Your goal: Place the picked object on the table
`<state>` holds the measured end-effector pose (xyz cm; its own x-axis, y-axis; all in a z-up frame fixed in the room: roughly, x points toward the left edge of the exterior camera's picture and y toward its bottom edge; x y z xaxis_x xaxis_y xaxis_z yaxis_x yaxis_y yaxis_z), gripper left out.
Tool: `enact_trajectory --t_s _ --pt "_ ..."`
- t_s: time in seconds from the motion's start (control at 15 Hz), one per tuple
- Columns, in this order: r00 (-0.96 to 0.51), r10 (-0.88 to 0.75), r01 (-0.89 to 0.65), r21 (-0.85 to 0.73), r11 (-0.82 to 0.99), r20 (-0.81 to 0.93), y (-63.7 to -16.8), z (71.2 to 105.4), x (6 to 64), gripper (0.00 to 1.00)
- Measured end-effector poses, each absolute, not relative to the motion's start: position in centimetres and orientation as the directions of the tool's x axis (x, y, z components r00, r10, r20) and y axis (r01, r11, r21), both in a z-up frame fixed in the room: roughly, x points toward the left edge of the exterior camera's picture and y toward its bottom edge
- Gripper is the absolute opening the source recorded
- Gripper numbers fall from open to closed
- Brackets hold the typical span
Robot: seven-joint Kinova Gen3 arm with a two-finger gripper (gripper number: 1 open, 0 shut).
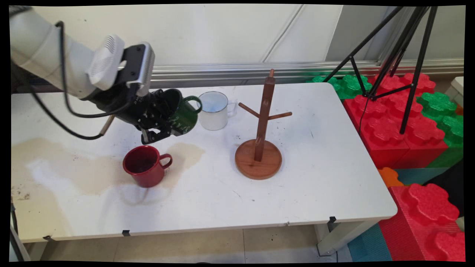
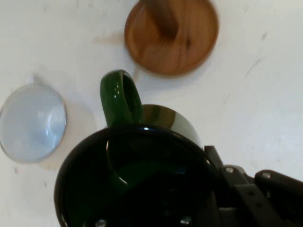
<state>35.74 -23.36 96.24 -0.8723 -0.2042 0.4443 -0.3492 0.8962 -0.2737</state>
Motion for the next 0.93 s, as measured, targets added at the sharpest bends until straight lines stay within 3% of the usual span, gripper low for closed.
enact_trajectory --t_s 0.47,0.93 --pt "-0.840 -0.379 -0.483 -0.218 0.848 0.387 -28.0 92.1 36.1 0.00" --pt "-0.837 -0.426 -0.502 -0.174 0.847 0.344 -31.2 88.6 35.1 0.00"
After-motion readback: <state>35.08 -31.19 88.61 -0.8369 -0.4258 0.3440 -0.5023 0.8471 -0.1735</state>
